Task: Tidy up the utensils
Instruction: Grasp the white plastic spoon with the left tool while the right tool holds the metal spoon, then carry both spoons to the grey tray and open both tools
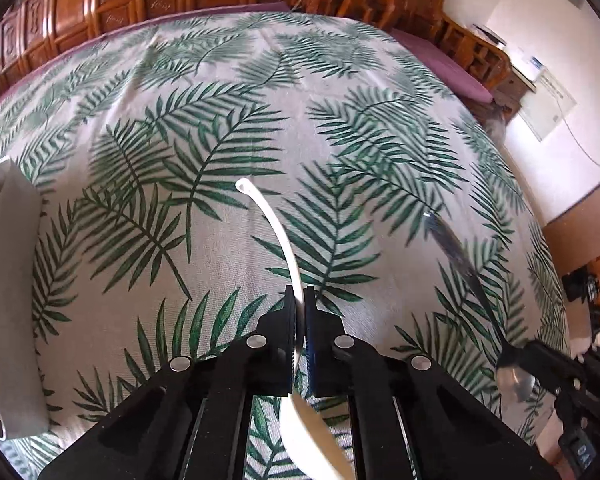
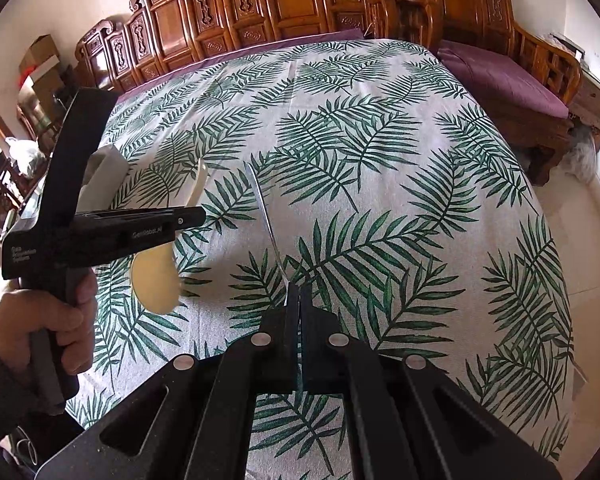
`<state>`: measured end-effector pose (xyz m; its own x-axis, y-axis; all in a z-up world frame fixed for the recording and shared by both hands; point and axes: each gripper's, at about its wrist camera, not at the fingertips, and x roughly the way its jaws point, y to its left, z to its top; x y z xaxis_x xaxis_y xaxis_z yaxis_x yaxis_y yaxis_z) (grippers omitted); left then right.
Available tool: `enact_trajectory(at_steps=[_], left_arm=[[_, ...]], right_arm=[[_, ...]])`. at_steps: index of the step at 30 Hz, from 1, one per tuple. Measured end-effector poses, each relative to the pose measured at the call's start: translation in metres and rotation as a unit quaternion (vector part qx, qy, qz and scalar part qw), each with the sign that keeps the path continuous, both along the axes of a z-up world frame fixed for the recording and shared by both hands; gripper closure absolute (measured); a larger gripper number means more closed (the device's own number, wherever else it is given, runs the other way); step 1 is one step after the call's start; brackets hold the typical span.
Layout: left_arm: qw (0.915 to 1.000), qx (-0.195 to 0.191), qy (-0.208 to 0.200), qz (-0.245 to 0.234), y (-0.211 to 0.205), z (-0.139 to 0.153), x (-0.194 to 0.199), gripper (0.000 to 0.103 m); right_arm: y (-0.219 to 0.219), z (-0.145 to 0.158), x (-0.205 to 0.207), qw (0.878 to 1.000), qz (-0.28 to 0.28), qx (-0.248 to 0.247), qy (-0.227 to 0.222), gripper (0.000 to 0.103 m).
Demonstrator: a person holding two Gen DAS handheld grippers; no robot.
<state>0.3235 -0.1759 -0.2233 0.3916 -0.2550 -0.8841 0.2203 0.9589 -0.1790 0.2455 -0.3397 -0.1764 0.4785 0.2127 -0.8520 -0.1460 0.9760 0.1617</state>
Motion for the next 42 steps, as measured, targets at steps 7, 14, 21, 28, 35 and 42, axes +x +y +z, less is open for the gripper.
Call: enact_trajectory(at_steps=[7,14,21,28,35,42], left_arm=[[0.9988,0.015,-0.035,-0.029,0.011,0.030,-0.016,0.100],[0.9974,0.017,-0.065,-0.026,0.052,0.066,-0.026,0.100],[0.9959,0.030,-0.085,-0.007,0.100,0.088,-0.032,0.100],[0.9950,0.034,-0.093,0.015,0.143,0.098,-0.036,0.100],[0.9950,0.033,-0.086,0.038,0.181,0.098,-0.035,0.100],[0.9948,0.041,-0.082,0.045,0.211,0.093,-0.032,0.100]], right_arm=[[0.015,0.011,0.003,1.000,0.003,0.000,-0.010,0.102],[0.044,0.029,0.010,0.999,0.020,-0.002,-0.027,0.102],[0.081,0.043,0.017,0.998,0.042,-0.002,-0.036,0.101],[0.125,0.053,0.021,0.997,0.071,-0.002,-0.043,0.102],[0.164,0.057,0.025,0.995,0.093,-0.002,-0.046,0.101],[0.194,0.060,0.026,0.993,0.106,0.001,-0.045,0.101]])
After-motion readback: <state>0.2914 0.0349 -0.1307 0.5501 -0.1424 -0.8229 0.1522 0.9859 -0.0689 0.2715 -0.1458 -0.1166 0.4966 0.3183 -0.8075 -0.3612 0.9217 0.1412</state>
